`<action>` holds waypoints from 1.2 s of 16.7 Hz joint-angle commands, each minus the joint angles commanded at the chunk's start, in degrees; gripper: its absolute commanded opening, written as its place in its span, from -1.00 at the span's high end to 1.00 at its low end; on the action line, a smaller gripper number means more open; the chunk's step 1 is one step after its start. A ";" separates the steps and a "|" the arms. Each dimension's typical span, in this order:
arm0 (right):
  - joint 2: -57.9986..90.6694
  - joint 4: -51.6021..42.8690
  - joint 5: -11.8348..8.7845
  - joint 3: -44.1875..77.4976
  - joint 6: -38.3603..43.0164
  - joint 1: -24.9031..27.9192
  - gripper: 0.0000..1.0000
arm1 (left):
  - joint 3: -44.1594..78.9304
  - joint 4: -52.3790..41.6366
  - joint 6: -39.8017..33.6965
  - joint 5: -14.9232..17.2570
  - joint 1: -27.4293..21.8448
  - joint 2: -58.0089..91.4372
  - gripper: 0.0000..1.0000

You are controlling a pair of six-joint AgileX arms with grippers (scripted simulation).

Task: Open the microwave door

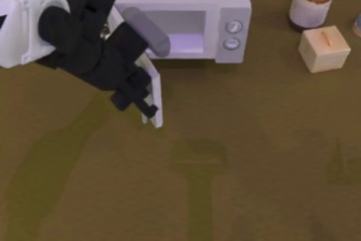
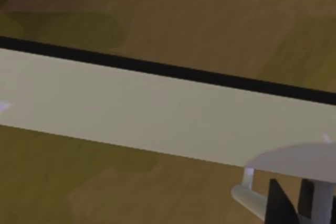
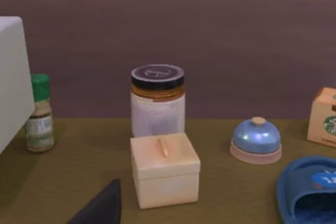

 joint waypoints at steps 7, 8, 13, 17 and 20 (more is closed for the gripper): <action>0.00 0.00 0.00 0.00 0.00 0.00 -1.00 | -0.41 -2.54 8.08 3.44 3.40 -0.64 1.00; 0.00 0.00 0.00 0.00 0.00 0.00 -1.00 | -0.50 -2.97 9.51 4.11 4.03 -0.81 1.00; 0.00 0.00 0.00 0.00 0.00 0.00 -1.00 | -0.54 -3.51 11.53 5.11 4.91 -1.12 1.00; 0.00 0.00 0.00 0.00 0.00 0.00 -1.00 | -0.54 -3.51 11.53 5.11 4.91 -1.12 1.00; 0.00 0.00 0.00 0.00 0.00 0.00 -1.00 | -0.54 -3.51 11.53 5.11 4.91 -1.12 1.00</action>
